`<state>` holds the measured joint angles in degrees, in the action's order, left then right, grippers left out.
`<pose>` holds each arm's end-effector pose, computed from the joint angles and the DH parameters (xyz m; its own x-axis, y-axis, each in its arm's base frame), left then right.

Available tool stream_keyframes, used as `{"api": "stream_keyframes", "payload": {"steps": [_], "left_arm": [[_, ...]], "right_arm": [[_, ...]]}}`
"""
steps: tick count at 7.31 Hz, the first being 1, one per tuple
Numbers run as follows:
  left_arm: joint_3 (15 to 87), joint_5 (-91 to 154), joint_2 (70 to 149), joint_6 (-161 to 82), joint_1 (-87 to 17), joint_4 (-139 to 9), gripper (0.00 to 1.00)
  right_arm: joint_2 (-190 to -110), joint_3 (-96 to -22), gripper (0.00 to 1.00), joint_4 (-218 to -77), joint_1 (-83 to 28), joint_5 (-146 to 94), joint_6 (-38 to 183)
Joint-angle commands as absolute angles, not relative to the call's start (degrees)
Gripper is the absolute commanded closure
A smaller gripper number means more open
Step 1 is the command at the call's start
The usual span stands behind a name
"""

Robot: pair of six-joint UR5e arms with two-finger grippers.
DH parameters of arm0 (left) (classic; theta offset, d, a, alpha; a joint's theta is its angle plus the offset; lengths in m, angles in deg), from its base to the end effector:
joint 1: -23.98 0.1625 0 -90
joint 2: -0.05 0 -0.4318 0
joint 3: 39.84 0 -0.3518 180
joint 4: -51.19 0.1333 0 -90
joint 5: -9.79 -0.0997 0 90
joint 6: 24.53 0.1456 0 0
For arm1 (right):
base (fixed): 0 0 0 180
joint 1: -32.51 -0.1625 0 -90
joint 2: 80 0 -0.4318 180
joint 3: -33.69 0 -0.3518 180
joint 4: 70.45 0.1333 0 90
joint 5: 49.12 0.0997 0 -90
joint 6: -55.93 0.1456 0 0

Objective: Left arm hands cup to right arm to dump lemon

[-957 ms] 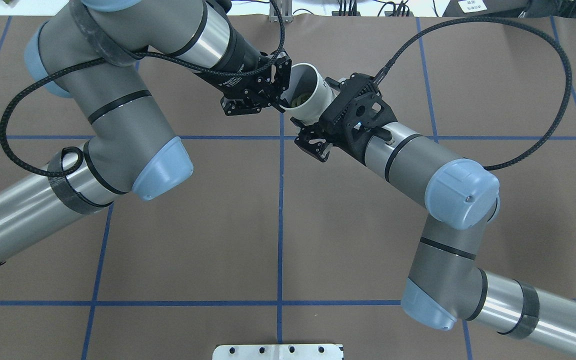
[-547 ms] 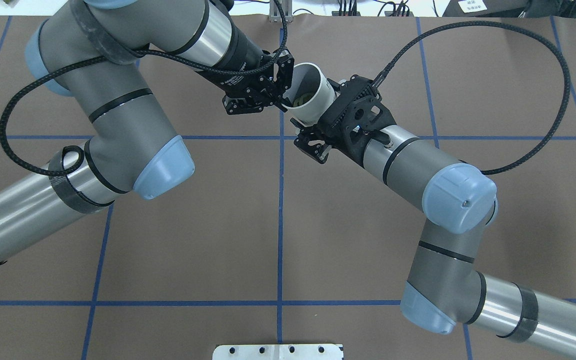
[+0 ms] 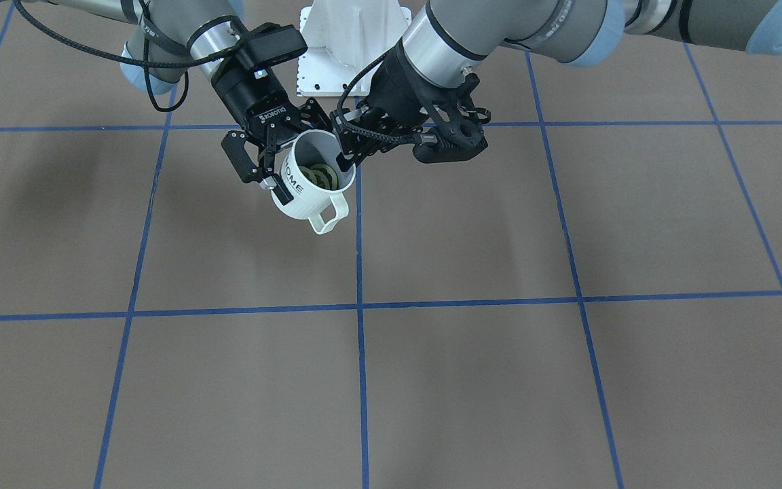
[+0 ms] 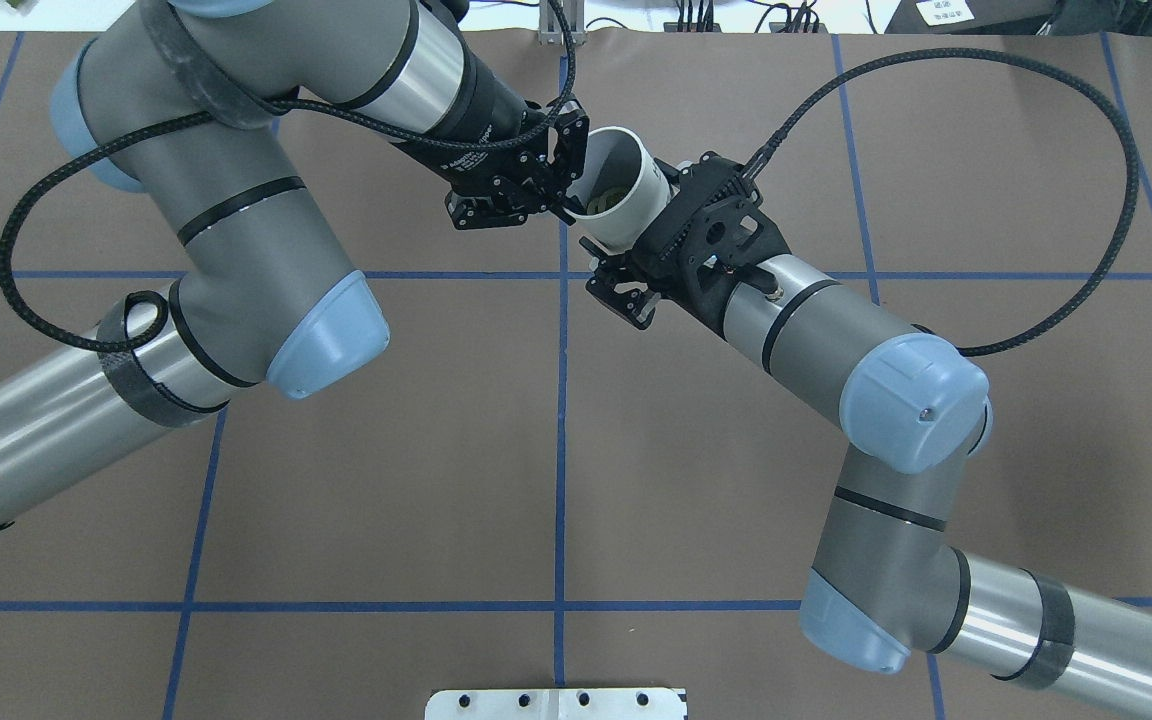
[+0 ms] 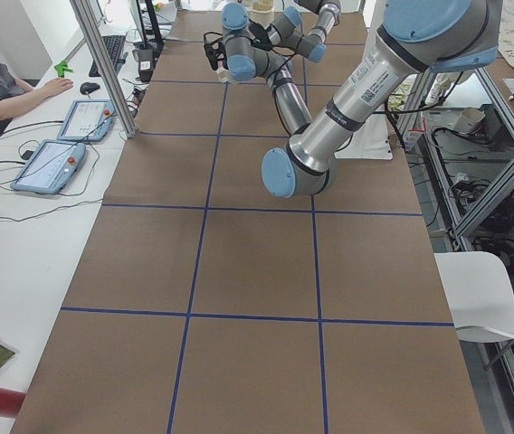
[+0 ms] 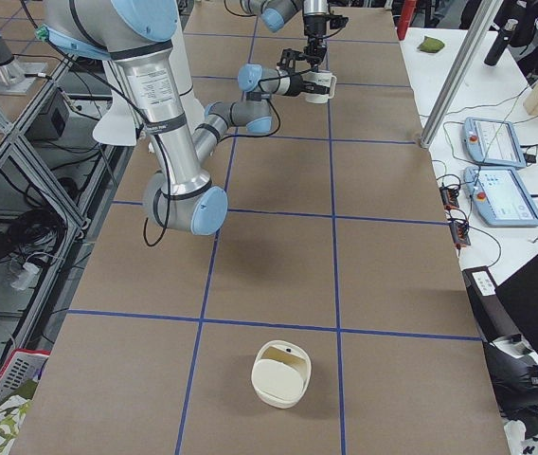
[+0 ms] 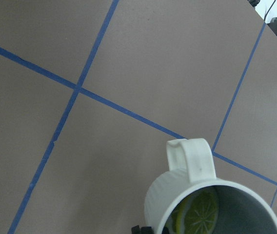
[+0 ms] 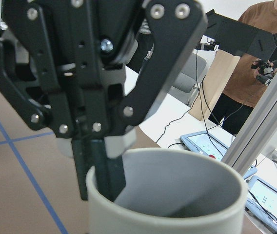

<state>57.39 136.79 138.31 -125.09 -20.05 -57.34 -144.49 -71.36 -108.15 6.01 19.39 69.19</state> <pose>0.4433 -0.4921 0.0962 0.1691 -0.3670 -0.9147 0.1730 0.9247 -0.3391 -0.4390 -0.4274 0.2171 0.7126 -0.6567 0.2469 -0.2138 0.1319 0.9679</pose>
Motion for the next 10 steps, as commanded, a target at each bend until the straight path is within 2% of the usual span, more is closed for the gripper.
{"api": "stream_keyframes", "payload": {"steps": [1,3,5,7,10], "left_arm": [[58.33,136.87,137.95,-124.29,-20.23,-57.35,0.00],[60.44,137.31,136.64,-122.01,-21.54,-57.00,0.00],[60.71,143.44,132.26,-115.71,-27.75,-57.00,0.00],[61.84,145.58,126.47,-106.76,-32.25,-57.00,0.00],[63.43,145.32,114.61,-88.06,-38.22,-56.56,0.00]], "right_arm": [[-144.60,-71.34,0.74,-108.15,6.05,19.34,69.56],[-144.86,-71.42,0.74,-108.15,5.96,19.34,69.47],[-145.39,-71.51,0.73,-108.07,5.35,19.26,70.08],[-146.87,-71.25,0.72,-108.50,2.64,19.17,79.08],[-152.49,-71.07,0.70,-108.59,-3.86,19.69,80.88]]}}
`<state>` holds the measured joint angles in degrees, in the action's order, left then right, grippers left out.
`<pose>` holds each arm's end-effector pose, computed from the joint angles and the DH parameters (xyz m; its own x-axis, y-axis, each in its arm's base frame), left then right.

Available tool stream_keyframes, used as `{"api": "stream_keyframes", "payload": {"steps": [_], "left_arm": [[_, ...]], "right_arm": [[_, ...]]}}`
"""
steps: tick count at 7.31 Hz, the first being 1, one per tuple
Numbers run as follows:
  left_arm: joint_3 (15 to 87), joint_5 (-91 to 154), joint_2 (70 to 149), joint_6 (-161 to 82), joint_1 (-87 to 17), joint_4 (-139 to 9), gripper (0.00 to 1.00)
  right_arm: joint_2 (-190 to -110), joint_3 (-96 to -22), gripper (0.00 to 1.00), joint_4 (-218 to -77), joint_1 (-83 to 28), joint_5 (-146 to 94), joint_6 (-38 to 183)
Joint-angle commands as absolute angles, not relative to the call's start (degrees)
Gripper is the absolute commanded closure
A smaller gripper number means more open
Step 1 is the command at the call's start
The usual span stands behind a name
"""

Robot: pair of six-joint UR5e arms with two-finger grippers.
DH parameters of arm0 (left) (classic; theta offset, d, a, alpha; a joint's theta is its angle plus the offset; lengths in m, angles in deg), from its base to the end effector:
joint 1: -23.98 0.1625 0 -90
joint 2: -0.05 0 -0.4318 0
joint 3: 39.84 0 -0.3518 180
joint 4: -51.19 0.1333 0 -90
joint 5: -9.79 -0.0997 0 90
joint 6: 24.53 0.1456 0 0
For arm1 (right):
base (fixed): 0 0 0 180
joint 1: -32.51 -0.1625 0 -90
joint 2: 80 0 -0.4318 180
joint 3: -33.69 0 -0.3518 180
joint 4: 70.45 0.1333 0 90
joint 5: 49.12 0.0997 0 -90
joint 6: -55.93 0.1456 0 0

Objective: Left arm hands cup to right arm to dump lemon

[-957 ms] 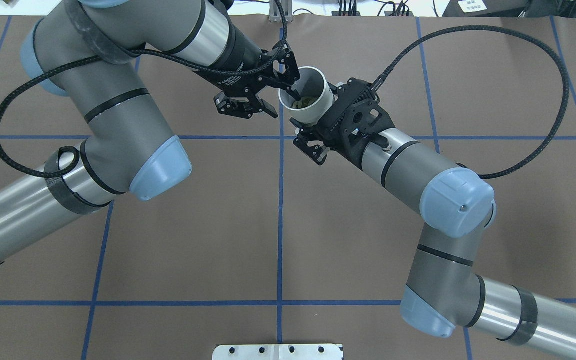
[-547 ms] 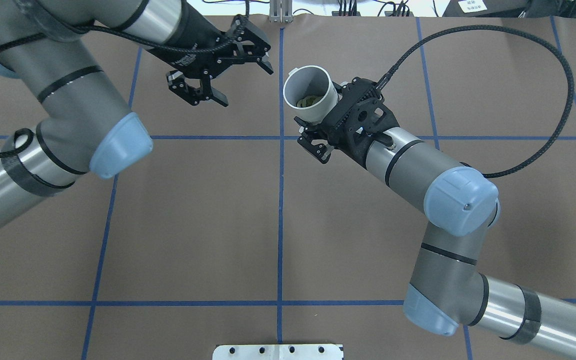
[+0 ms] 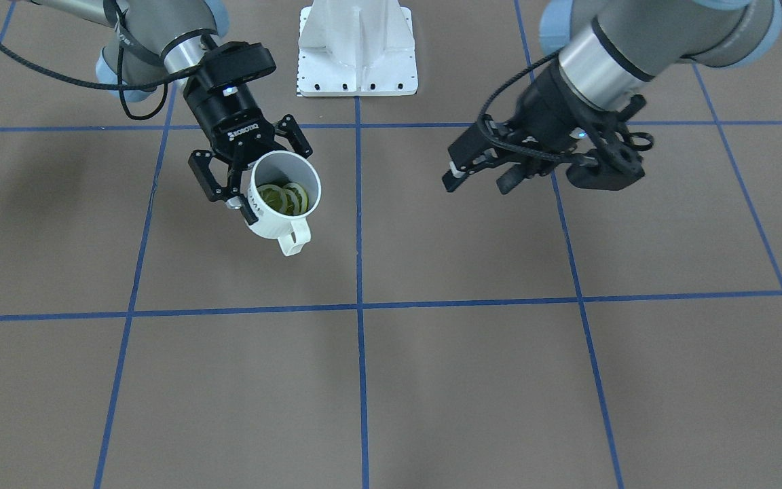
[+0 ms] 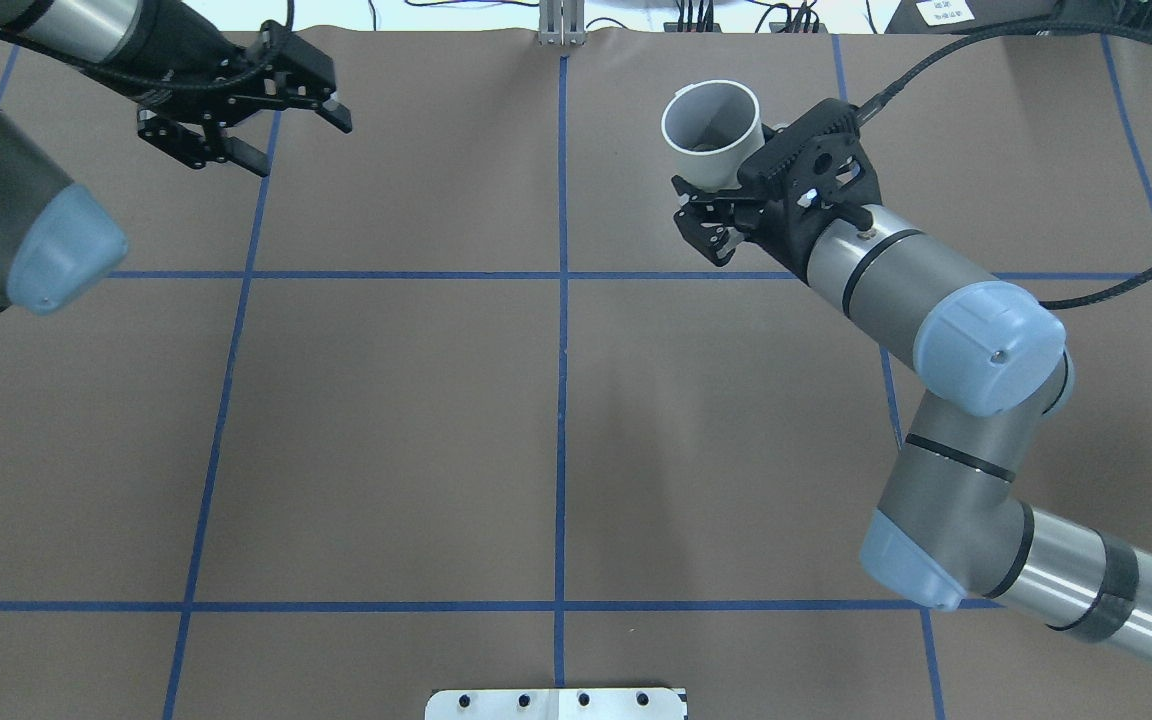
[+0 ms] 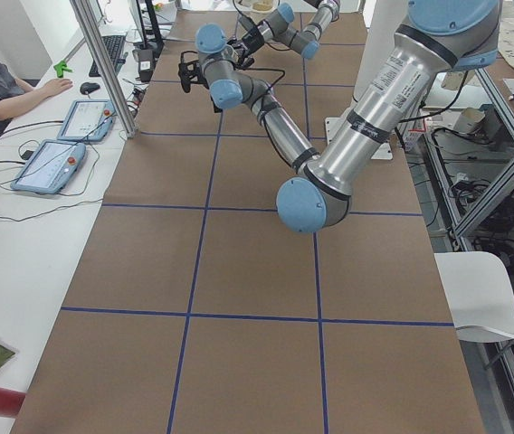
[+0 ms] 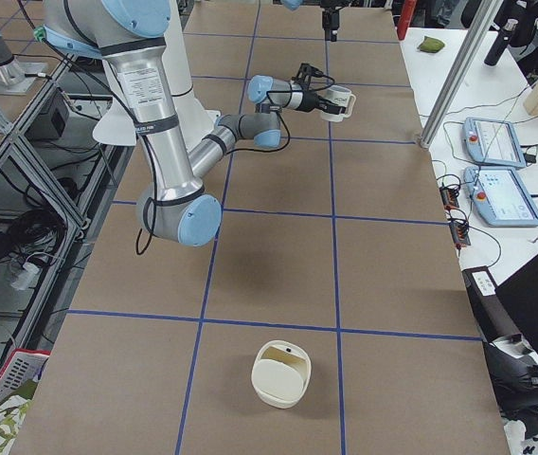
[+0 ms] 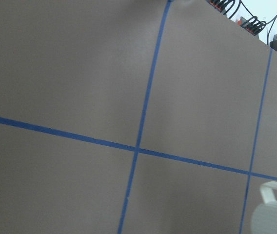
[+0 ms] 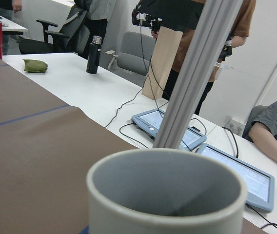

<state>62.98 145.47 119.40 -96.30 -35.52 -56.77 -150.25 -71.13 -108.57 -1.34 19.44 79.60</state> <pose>0.2846 -0.5406 0.2669 0.3299 -0.1294 -0.9351 0.1936 0.9788 -0.0672 -0.3753 -0.4763 0.2782 0.7730 -0.5080 0.3800 -0.2827 0.2604 0.9232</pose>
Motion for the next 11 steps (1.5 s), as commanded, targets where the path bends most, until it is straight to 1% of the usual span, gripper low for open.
{"api": "stream_keyframes", "payload": {"steps": [1,3,4,6,8,9,10,11], "left_arm": [[63.70,145.14,110.22,-79.55,-40.42,-56.56,0.00],[63.44,145.23,102.74,-62.84,-45.16,-55.43,0.00],[63.61,145.05,100.79,-52.67,-48.49,-50.46,0.00],[63.26,144.53,98.05,-33.14,-56.05,-42.37,0.00],[63.17,142.33,94.90,-22.81,-59.42,-39.95,0.00],[63.52,142.33,94.53,-22.77,-59.43,-39.95,0.00],[63.61,142.33,94.53,-22.86,-59.43,-39.95,0.00],[63.61,142.33,94.53,-22.95,-59.34,-39.95,0.00]], "right_arm": [[-154.60,-71.68,0.71,-108.42,-5.45,20.65,84.20],[-162.31,-77.28,0.70,-108.16,-8.78,21.89,89.12],[-165.74,-79.49,0.70,-107.11,-10.54,23.37,95.07],[-175.74,-79.33,0.70,-92.84,-13.27,26.79,99.26],[-184.63,-78.90,0.70,-84.90,-17.13,28.13,99.79],[-188.94,-76.46,0.71,-77.99,-18.20,28.66,104.84],[-192.46,-68.43,0.75,-64.61,-18.99,29.10,108.98],[-192.93,-58.34,0.78,-52.55,-20.48,30.84,110.59]]}}
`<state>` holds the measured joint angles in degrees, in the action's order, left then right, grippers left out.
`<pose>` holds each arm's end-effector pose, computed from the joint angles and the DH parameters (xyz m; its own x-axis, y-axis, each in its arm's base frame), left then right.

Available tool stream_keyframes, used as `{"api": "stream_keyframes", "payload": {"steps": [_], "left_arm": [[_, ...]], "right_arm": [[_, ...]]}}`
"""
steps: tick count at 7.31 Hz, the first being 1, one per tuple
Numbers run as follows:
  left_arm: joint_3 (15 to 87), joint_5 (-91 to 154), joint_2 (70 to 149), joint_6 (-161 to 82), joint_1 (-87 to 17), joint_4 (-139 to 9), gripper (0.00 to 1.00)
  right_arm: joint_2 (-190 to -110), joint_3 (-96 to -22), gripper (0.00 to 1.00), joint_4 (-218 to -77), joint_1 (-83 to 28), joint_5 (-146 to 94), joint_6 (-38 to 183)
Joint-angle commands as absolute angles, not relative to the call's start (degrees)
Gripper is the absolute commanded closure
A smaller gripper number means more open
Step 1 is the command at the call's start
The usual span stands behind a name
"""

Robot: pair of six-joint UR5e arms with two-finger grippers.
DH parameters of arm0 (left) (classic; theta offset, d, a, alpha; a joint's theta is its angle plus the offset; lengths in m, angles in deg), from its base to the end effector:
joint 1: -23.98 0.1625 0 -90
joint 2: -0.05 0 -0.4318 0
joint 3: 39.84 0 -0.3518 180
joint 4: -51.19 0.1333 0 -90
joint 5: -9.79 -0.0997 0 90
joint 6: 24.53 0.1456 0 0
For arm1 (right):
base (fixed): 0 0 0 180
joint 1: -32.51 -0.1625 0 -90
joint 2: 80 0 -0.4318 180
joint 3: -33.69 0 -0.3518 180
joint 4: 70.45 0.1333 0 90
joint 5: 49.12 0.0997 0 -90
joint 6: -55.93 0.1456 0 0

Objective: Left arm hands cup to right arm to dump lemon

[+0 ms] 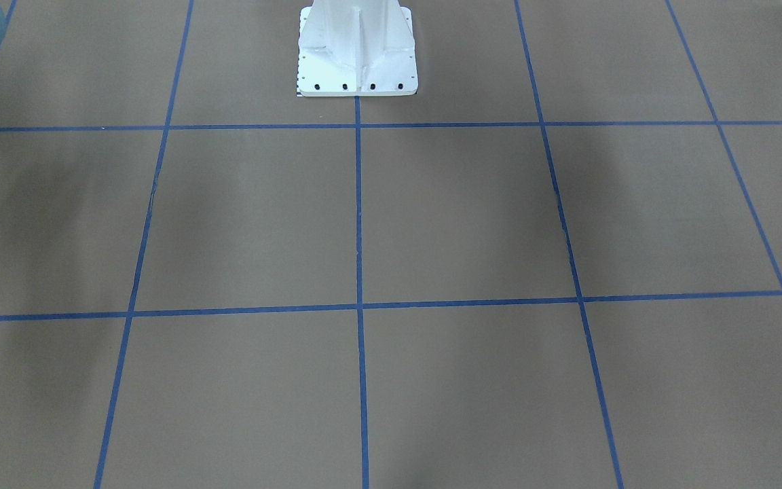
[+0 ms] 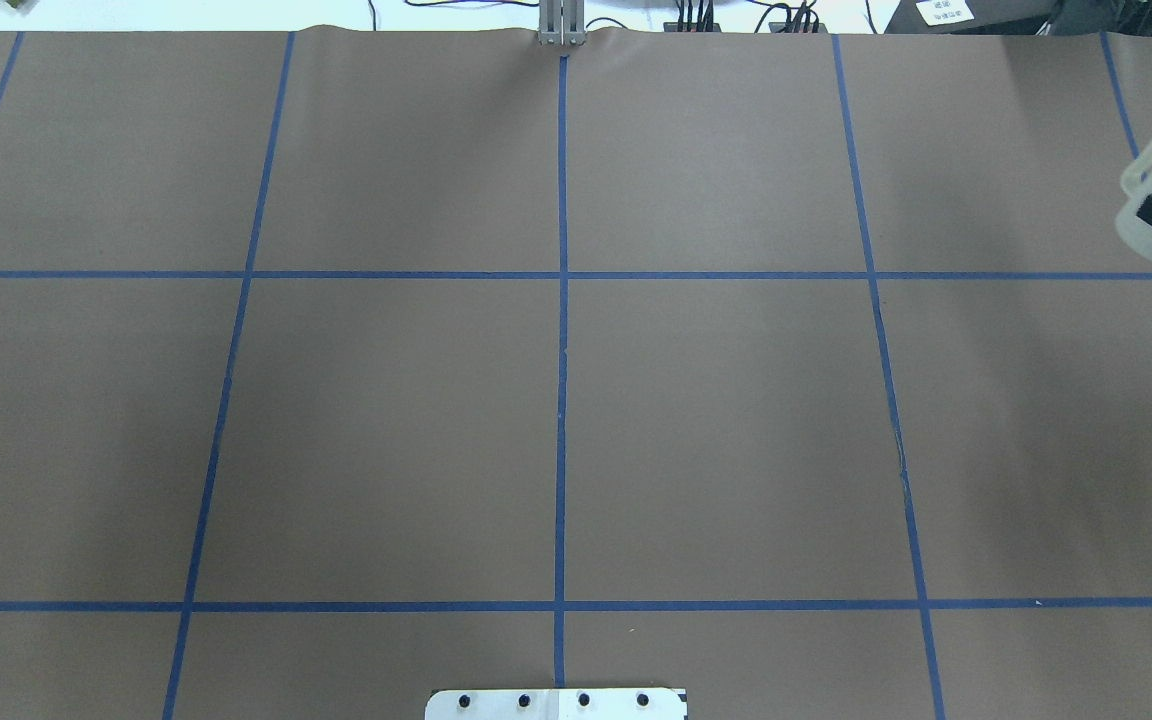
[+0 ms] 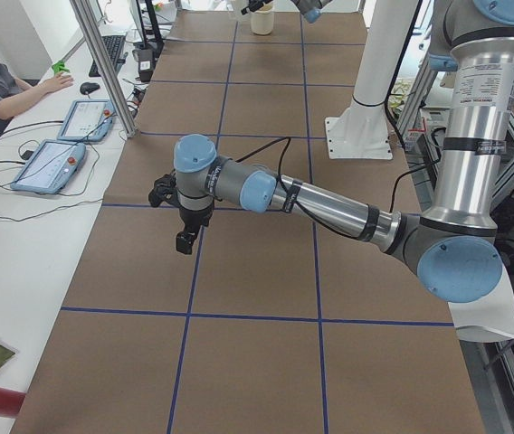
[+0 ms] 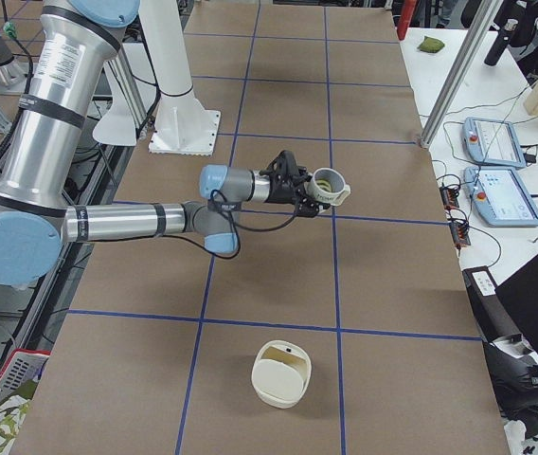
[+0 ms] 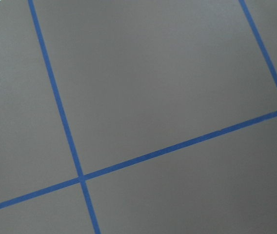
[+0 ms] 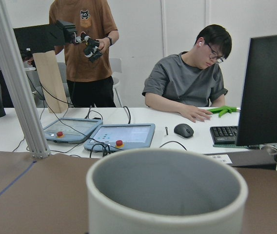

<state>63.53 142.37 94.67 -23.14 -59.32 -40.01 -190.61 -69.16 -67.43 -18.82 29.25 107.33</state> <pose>0.0236 -0.4994 0.5527 0.7025 0.3295 -0.6309 -0.1273 0.9303 0.3441 -0.0898 -0.3725 0.5266 0.5958 -0.2335 0.7685 -0.6635 0.3960 0.6348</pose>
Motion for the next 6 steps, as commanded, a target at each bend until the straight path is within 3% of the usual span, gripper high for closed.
{"api": "stream_keyframes", "payload": {"steps": [1,4,6], "left_arm": [[63.61,142.33,94.62,-23.04,-59.34,-40.04,0.00],[63.96,142.33,94.71,-23.13,-59.25,-40.13,0.00],[63.96,142.33,94.97,-23.21,-59.25,-40.04,0.00]], "right_arm": [[-192.94,-52.85,0.82,-47.39,-23.45,33.03,112.86],[-193.38,-42.71,0.85,-38.22,-33.29,39.79,128.58],[-192.68,-42.25,0.67,-38.02,-37.19,42.46,145.39]]}}
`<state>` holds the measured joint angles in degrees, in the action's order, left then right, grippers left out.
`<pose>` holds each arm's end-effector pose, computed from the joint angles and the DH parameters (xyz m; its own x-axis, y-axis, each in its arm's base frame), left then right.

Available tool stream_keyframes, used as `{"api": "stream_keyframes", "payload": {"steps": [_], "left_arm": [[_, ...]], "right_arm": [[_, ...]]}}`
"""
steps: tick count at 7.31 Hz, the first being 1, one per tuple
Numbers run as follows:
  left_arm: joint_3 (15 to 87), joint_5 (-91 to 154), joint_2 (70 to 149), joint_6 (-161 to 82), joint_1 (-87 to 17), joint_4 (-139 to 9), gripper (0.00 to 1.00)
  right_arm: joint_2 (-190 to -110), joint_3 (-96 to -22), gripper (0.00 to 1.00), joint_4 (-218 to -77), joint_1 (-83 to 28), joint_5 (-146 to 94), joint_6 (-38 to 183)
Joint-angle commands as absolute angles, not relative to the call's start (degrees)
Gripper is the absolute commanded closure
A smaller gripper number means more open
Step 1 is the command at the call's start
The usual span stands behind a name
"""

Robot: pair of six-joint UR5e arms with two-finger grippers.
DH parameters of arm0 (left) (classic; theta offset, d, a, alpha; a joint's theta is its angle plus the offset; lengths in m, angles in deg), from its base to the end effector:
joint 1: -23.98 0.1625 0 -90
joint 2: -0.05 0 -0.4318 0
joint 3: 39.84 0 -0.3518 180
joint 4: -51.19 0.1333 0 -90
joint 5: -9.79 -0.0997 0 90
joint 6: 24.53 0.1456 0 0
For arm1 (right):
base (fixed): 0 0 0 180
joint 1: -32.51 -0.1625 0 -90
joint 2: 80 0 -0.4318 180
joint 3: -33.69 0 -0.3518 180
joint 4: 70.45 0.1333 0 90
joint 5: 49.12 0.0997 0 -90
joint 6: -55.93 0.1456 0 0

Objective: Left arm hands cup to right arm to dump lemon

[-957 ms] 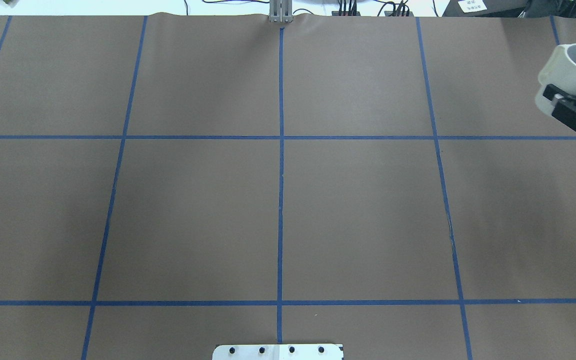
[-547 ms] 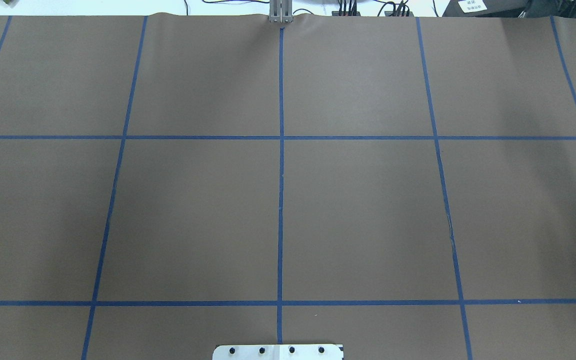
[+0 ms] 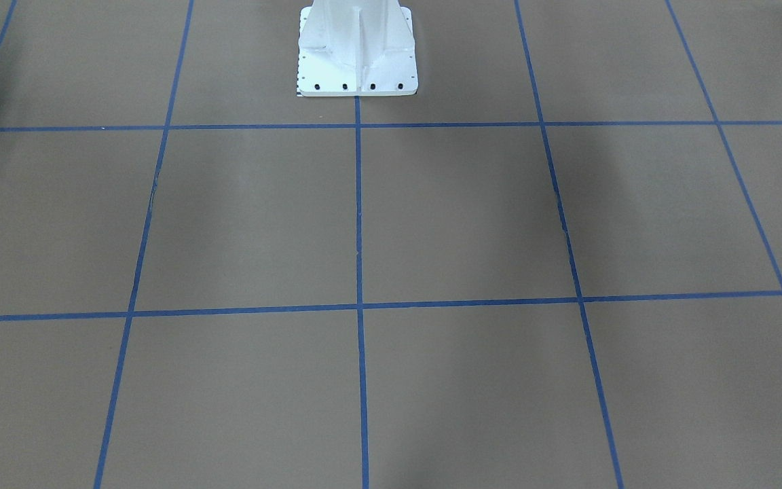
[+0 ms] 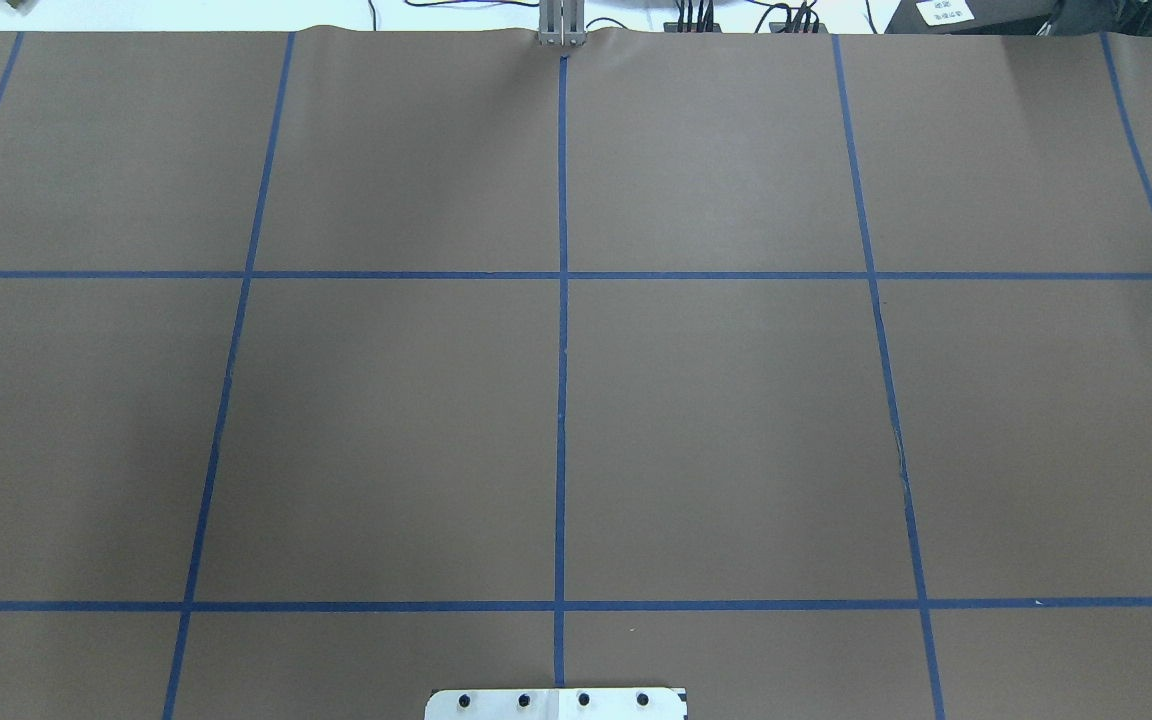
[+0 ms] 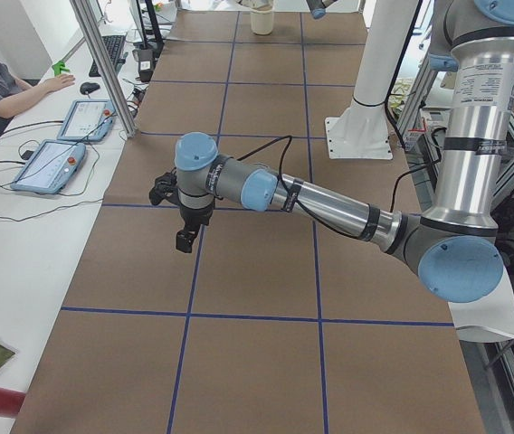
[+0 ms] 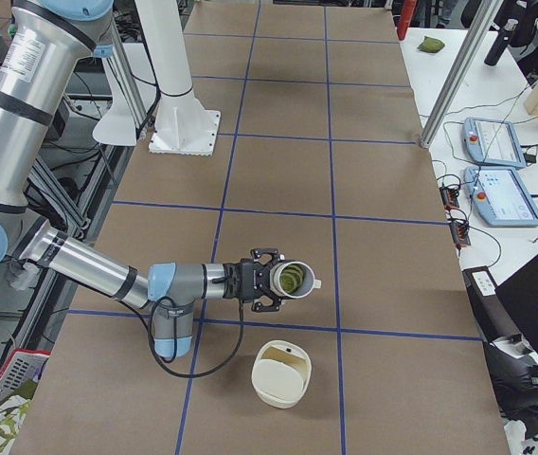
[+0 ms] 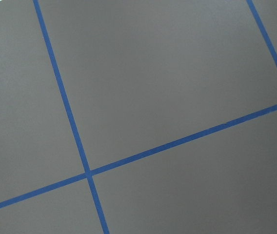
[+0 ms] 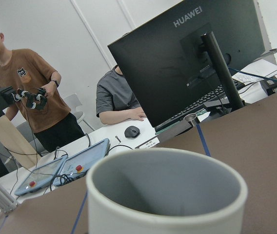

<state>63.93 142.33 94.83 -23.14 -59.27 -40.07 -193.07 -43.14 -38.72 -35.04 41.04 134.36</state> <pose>0.0241 -0.5003 0.5480 0.7019 0.3367 -0.6277 -0.1276 0.9264 0.3542 0.0207 -0.2980 0.6798 0.2146 -0.0059 0.9767 -0.8984 0.3912 0.1997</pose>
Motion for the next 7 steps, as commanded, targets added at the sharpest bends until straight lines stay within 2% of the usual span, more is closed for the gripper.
{"api": "stream_keyframes", "payload": {"steps": [1,4,6,7], "left_arm": [[63.96,142.33,95.06,-23.21,-59.16,-40.04,0.00],[64.05,142.33,95.41,-23.21,-59.16,-40.04,0.00],[64.05,142.33,95.50,-23.21,-59.16,-40.04,0.00],[64.05,142.33,95.50,-23.21,-59.16,-40.04,0.00]], "right_arm": [[-192.59,-42.24,0.70,-37.41,-38.93,42.63,152.54],[-191.54,-41.37,0.70,-37.23,-40.00,42.55,167.60],[-191.18,-39.96,0.79,-35.83,-41.14,42.64,178.04],[-190.66,-37.17,0.79,-32.86,-41.41,42.55,180.71]]}}
